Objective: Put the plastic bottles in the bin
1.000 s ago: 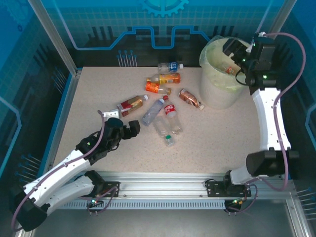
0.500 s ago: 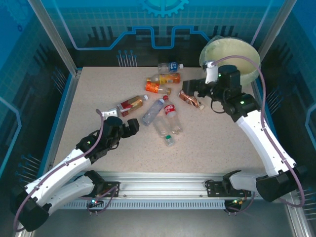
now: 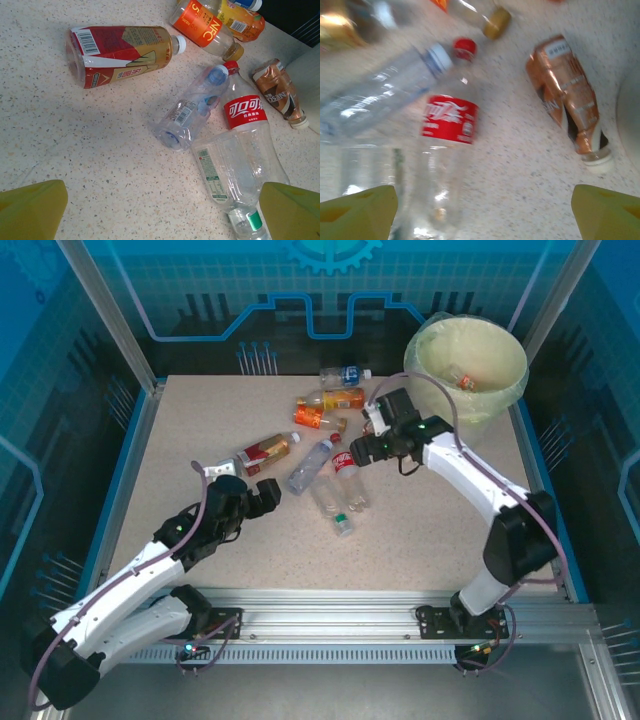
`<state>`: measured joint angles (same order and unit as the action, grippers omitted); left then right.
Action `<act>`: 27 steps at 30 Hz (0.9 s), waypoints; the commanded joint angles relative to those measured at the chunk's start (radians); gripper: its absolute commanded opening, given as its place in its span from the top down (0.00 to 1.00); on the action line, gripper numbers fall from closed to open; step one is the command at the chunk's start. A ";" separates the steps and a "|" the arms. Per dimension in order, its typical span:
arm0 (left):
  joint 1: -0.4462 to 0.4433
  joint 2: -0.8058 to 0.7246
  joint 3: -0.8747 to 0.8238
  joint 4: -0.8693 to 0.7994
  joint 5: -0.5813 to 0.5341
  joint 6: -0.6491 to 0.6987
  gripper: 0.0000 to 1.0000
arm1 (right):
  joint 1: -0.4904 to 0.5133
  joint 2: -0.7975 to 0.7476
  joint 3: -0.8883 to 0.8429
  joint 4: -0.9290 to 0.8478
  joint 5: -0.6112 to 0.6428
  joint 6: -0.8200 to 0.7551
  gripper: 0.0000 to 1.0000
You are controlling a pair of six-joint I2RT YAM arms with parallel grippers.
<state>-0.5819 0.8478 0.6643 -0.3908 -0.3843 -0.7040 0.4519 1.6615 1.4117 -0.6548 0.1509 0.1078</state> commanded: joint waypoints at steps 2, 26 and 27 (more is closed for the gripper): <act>0.011 -0.024 -0.002 -0.017 0.012 -0.020 0.01 | 0.016 0.143 0.144 -0.096 0.189 -0.075 0.11; 0.022 -0.061 -0.007 -0.062 -0.009 -0.021 0.01 | -0.055 0.862 0.886 -0.410 0.240 -0.257 0.23; 0.022 -0.059 -0.006 -0.062 -0.012 -0.020 0.01 | -0.059 0.875 0.911 -0.426 0.225 -0.255 0.23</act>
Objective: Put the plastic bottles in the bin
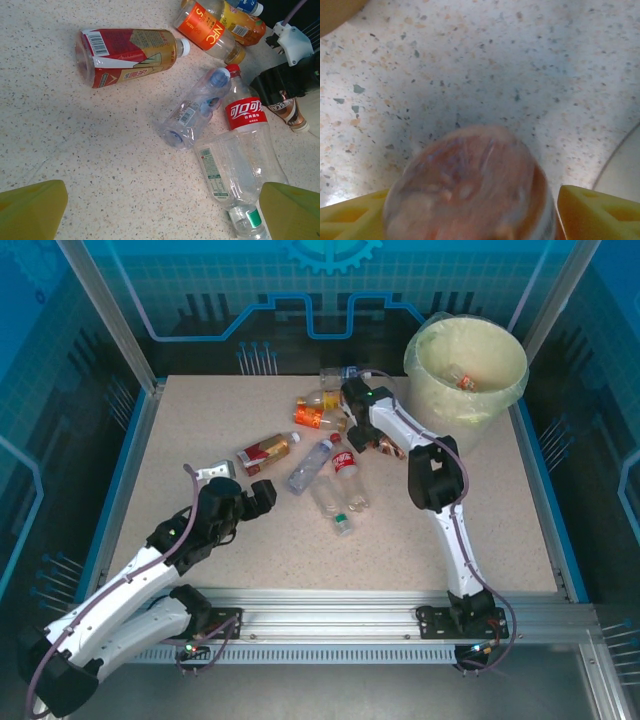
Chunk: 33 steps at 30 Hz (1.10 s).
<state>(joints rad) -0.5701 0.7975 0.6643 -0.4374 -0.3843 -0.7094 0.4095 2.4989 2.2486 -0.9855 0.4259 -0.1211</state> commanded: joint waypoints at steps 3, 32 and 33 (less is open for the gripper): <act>0.012 -0.007 -0.006 -0.015 -0.018 -0.013 0.01 | -0.023 0.066 0.111 -0.128 -0.088 -0.027 0.26; 0.013 -0.013 -0.029 0.204 0.340 0.084 0.01 | 0.077 -0.423 -0.363 0.141 -0.055 0.053 0.55; 0.013 -0.008 -0.030 0.218 0.358 0.085 0.01 | 0.084 -0.448 -0.377 0.150 -0.057 0.061 0.55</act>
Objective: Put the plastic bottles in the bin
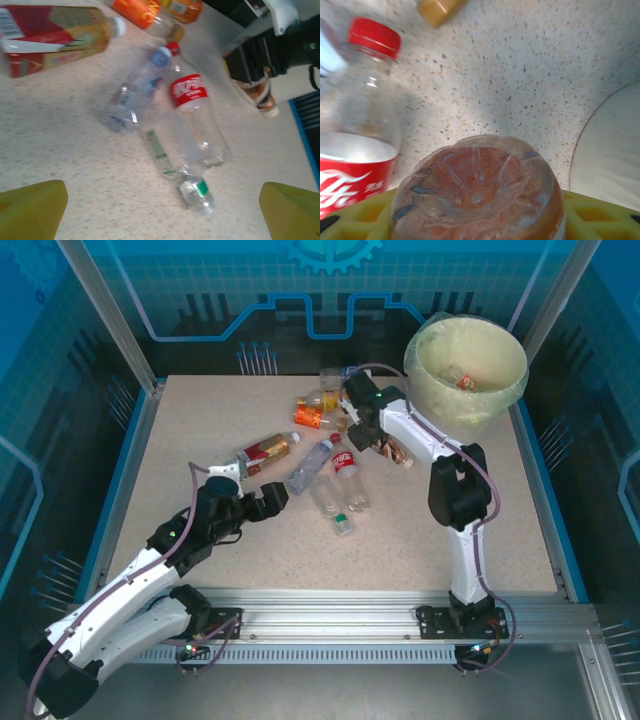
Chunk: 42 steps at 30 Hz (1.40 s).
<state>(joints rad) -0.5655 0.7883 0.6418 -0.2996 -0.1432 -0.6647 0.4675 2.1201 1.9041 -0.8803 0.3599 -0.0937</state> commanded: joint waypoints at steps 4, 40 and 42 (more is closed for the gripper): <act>0.009 0.011 -0.008 0.123 0.181 0.045 0.01 | 0.051 -0.173 -0.078 0.081 -0.030 0.068 0.56; 0.009 0.011 -0.019 0.164 0.187 0.042 0.01 | -0.294 -0.571 0.077 0.272 -0.440 0.394 0.58; 0.009 0.011 -0.022 0.163 0.182 0.040 0.01 | -0.352 -0.557 0.096 0.287 -0.442 0.435 0.58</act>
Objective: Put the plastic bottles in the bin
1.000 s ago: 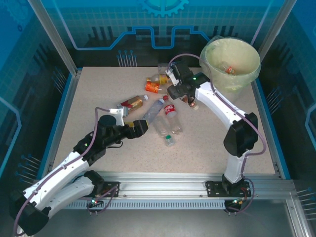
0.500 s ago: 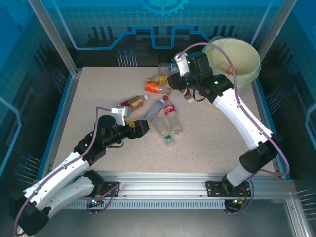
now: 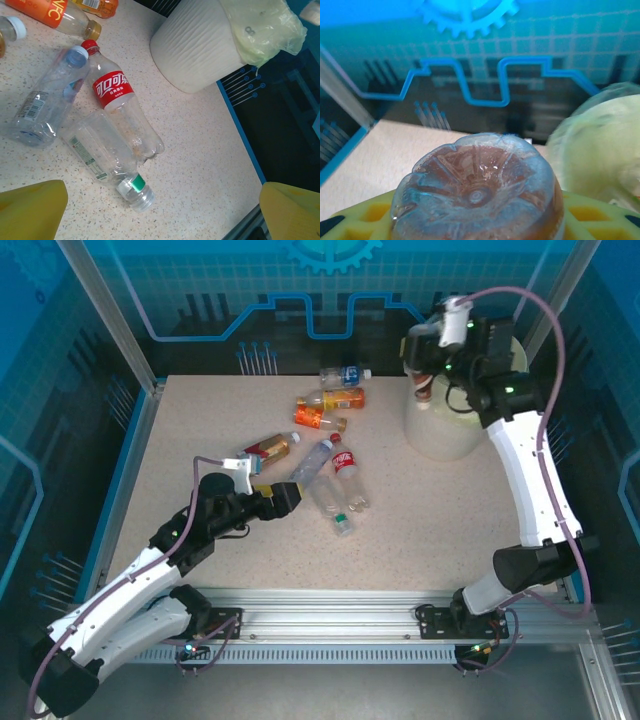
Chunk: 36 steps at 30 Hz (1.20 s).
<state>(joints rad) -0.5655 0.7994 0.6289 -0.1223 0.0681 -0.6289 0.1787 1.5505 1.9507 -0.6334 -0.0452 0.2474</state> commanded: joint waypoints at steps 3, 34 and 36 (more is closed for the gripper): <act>0.009 0.000 -0.011 -0.017 -0.033 0.004 0.01 | -0.144 0.039 0.074 0.078 -0.044 0.142 0.58; 0.011 0.034 -0.006 -0.109 -0.144 -0.044 0.01 | -0.249 0.321 0.078 0.034 -0.351 0.085 0.38; 0.010 0.046 -0.002 -0.115 -0.139 -0.050 0.01 | -0.245 0.326 0.082 0.024 -0.362 0.075 0.34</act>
<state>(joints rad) -0.5648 0.8337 0.6289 -0.2214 -0.0574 -0.6563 -0.0731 1.8626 2.0220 -0.5556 -0.3279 0.3393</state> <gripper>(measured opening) 0.992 0.651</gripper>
